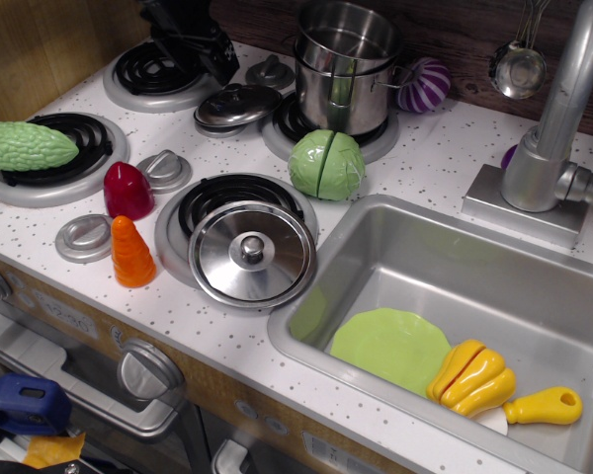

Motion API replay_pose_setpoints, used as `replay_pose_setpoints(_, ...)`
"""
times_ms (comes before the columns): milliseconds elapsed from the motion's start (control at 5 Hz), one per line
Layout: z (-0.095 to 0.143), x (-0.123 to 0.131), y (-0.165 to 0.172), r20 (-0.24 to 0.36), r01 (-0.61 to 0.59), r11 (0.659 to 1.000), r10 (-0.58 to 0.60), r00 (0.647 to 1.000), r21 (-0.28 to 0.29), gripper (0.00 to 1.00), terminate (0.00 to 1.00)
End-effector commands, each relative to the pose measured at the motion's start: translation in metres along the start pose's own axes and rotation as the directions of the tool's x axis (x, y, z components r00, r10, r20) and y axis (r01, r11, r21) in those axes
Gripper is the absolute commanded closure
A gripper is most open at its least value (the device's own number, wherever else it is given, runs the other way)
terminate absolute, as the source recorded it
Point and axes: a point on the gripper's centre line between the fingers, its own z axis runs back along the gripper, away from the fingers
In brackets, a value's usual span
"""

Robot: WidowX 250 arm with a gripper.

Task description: Put lid on stove

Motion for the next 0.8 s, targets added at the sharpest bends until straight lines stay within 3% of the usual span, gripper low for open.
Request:
replay_pose_setpoints(0, 0.022, 0.024, 0.000, 0.070, 0.025, 0.999, -0.027, 0.997, 0.032, 0.00, 0.00)
replay_pose_setpoints(600, 0.008, 0.027, -0.009, 0.096, 0.007, 1.000, -0.007, 0.995, -0.005, 0.00, 0.00)
